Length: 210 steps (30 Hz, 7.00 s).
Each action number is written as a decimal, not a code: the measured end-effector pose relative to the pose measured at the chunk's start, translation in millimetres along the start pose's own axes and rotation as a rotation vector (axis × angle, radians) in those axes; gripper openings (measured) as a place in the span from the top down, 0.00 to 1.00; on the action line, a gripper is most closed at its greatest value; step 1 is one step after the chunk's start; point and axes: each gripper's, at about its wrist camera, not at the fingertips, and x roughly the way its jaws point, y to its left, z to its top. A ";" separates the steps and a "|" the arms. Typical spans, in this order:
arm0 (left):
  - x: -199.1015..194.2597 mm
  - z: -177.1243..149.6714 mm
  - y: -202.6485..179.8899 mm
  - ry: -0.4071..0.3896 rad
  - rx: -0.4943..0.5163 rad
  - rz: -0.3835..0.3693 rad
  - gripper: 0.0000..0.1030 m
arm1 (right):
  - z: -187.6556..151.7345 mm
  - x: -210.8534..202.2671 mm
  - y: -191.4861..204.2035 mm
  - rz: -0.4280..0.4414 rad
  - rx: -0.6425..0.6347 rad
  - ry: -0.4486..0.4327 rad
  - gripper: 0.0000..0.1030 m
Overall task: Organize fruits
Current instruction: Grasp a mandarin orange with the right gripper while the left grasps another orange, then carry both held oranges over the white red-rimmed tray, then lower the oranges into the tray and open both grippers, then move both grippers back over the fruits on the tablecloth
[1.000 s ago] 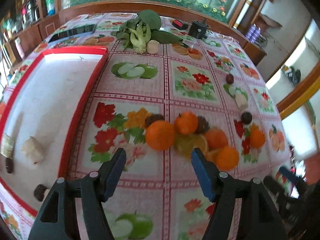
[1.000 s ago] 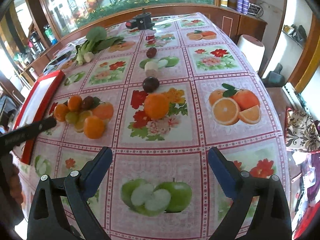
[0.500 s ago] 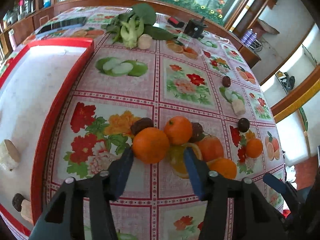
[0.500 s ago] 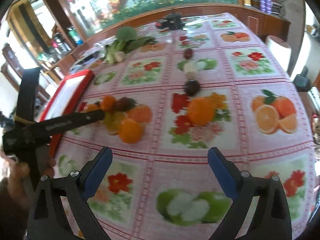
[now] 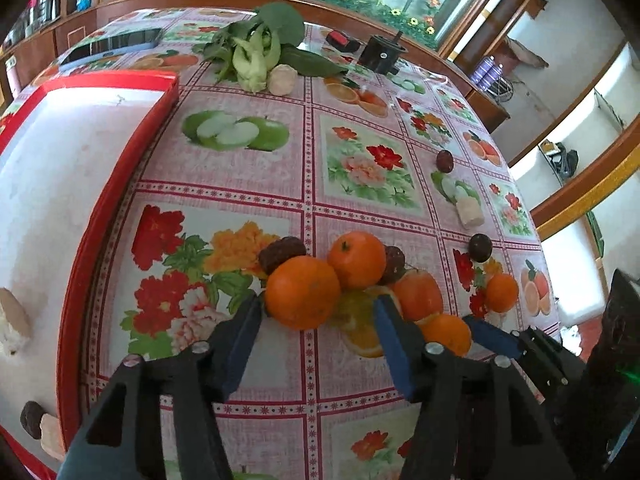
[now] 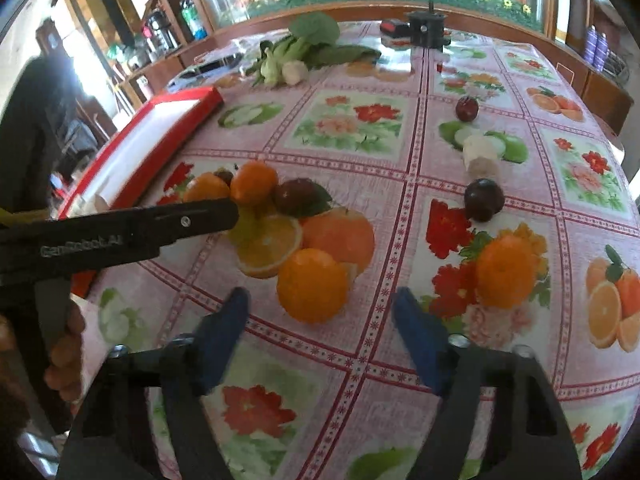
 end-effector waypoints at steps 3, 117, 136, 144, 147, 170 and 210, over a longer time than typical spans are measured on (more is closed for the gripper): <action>1.2 0.8 -2.8 -0.009 0.001 0.005 0.33 | 2.2 1.2 1.9 0.018 -0.031 0.001 0.67; -56.9 -78.3 21.0 -0.080 0.097 0.073 0.62 | -44.5 -34.4 8.1 -0.101 0.058 -0.051 0.67; -90.7 -54.3 29.4 -0.146 0.069 0.074 0.62 | -2.5 -29.4 49.8 -0.021 0.015 -0.046 0.67; -110.2 -33.2 81.8 -0.185 -0.026 0.121 0.62 | 44.7 -10.6 105.5 0.092 -0.056 -0.037 0.67; -118.3 -22.6 108.6 -0.205 -0.057 0.164 0.62 | 64.4 -1.7 131.2 0.118 -0.089 -0.049 0.67; -85.7 23.8 233.8 -0.147 -0.227 0.342 0.62 | 116.9 111.2 222.7 0.149 -0.172 0.093 0.66; -113.9 -33.2 84.8 -0.180 -0.107 0.291 0.25 | 22.1 -21.6 91.7 0.055 0.101 -0.038 0.38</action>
